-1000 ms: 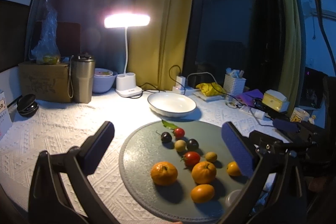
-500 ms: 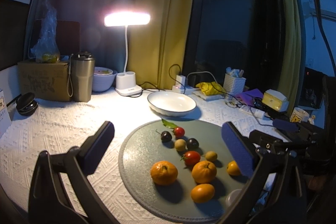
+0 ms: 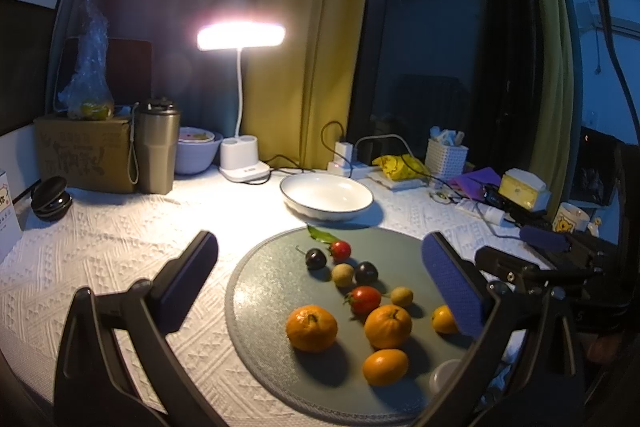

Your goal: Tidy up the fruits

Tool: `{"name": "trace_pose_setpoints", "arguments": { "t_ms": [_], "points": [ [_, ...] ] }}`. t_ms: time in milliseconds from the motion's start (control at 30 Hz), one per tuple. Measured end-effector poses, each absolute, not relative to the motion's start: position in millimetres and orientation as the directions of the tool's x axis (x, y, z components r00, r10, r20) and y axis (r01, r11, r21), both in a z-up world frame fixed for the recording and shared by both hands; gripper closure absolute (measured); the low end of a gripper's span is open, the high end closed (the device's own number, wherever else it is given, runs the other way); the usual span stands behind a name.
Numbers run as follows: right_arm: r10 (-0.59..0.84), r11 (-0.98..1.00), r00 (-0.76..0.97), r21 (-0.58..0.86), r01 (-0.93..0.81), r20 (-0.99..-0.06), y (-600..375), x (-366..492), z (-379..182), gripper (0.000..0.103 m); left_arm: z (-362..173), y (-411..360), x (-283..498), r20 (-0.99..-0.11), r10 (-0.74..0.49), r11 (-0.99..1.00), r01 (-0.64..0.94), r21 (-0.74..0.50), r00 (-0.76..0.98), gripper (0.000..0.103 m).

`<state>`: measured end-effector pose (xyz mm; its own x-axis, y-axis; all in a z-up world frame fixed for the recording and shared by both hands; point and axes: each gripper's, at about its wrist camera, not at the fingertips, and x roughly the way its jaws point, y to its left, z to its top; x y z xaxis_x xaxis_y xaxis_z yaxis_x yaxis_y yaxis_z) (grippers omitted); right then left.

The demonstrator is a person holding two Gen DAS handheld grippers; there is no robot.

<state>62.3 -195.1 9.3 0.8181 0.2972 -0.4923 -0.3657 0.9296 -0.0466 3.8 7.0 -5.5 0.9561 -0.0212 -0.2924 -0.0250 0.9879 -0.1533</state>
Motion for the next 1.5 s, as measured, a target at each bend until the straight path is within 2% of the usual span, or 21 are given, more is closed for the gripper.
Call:
{"name": "trace_pose_setpoints", "arguments": {
  "t_ms": [1000,1200,1433,1500],
  "points": [
    [0.296,0.931,0.817,-0.043,-0.363,-0.495,-195,63,8,0.013,-8,7,5,-0.306,-0.032,0.988,-0.016,-0.154,0.951,0.0],
    [0.309,0.927,0.794,-0.021,-0.374,-0.524,-195,68,-2,0.013,-20,7,18,-0.366,-0.033,0.988,-0.025,-0.152,0.93,0.001],
    [0.318,0.921,0.736,0.01,-0.389,-0.597,-192,82,-26,0.014,-47,6,43,-0.493,-0.037,0.988,-0.041,-0.147,0.869,0.001],
    [0.322,0.919,0.717,0.022,-0.394,-0.618,-191,87,-33,0.014,-53,5,48,-0.52,-0.038,0.989,-0.041,-0.139,0.853,0.005]
  ]
}}
